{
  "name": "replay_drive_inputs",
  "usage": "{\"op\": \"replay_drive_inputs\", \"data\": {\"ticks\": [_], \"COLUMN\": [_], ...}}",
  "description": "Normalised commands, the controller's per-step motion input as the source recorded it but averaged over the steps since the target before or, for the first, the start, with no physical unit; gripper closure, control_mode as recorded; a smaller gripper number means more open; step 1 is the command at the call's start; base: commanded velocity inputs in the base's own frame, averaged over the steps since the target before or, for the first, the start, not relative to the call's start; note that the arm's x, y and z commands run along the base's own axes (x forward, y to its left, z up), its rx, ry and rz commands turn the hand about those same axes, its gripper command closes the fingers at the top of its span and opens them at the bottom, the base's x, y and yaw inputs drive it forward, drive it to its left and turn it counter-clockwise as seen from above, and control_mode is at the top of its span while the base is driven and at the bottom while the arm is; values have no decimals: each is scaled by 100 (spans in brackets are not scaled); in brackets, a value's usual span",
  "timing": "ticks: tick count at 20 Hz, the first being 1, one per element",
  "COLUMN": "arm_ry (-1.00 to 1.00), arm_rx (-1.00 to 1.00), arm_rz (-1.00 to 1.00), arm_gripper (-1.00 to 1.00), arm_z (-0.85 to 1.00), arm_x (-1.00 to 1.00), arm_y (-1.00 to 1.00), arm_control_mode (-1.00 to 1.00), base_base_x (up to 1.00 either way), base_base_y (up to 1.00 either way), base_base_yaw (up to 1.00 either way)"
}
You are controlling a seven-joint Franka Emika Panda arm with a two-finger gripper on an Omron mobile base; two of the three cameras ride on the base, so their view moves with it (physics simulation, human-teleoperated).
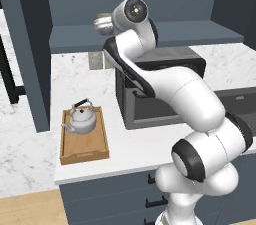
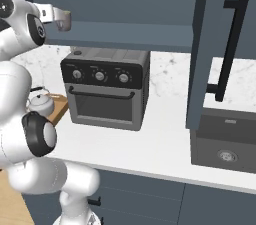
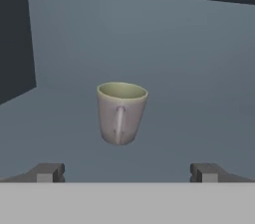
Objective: Pick the kettle from the counter and place it on the tray. Then pick the mug from the cabinet and place it on the tray. Then close the cabinet doors.
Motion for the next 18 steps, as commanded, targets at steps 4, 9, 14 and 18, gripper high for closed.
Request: {"op": "replay_drive_inputs", "data": {"ticks": [4,9,14,18], "arm_ry": [0,-8,-20,-9], "arm_rx": [0,0,3,2], "arm_rz": [-3,0,0,0], "arm_gripper": [-100,-100,-100,-100], "arm_z": [0,-2,-4,0], "arm_x": [32,24,11,3], "arm_y": [20,2,0,0], "arm_control_mode": [-100,-100,-100,-100], "base_base_x": [0,0,0,0], "base_base_y": [0,0,0,0], "base_base_yaw": [0,0,0,0]}}
